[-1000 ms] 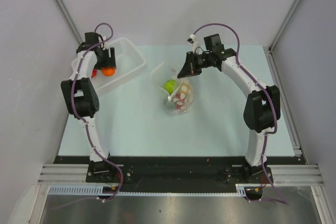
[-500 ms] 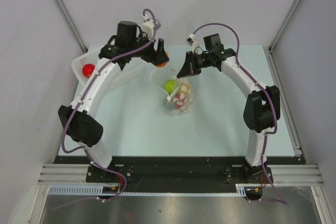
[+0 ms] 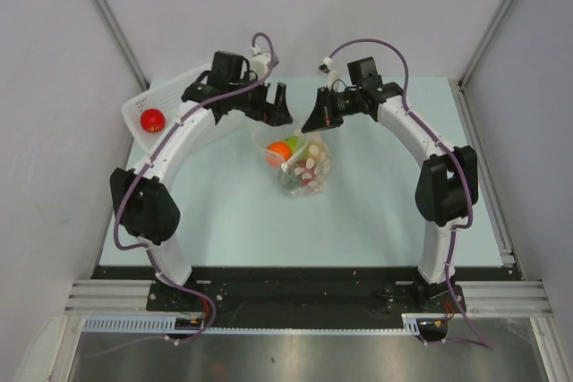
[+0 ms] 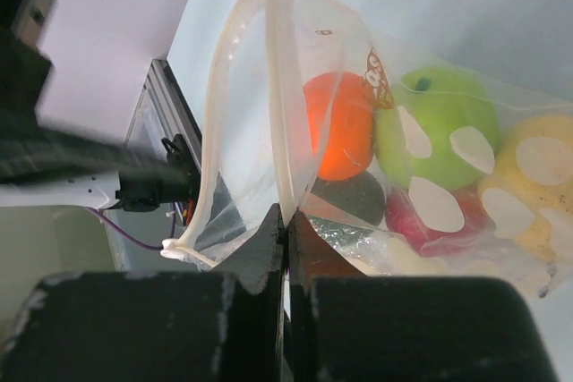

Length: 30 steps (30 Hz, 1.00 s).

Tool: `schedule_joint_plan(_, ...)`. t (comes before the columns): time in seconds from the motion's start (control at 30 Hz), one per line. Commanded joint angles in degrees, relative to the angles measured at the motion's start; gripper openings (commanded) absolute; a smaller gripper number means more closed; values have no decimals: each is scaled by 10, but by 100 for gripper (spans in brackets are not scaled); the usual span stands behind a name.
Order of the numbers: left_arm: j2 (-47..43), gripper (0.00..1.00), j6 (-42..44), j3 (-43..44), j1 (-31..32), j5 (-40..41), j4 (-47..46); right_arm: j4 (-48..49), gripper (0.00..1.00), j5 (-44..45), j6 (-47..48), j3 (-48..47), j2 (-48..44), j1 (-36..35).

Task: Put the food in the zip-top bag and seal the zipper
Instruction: Place the fake fruit in the zipper food storage bag, then pick up the fake fruit from the bin.

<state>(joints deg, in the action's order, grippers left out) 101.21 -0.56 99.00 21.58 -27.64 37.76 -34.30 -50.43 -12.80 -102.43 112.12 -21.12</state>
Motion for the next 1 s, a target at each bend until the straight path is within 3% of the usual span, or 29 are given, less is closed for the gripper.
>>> schedule_joint_plan(0.0, -21, 100, -46, 58, -91, -19, -37, 19, 0, -10, 8, -25, -13, 3)
schedule_joint_plan(0.23, 90, 100, -37, 162, -290, 96, 3, 22, 0, -9, 6, -25, -7, 2)
schedule_joint_plan(0.43, 236, 99, -13, 285, -391, 121, 54, 33, 0, -8, -2, -31, 4, 0)
schedule_joint_plan(0.63, 308, 100, 31, 307, -423, 158, 49, 33, 0, -2, -1, -30, 6, 1)
schedule_joint_plan(0.97, 351, 100, 45, 309, -413, 201, 7, 27, 0, -1, -1, -35, 14, 6)
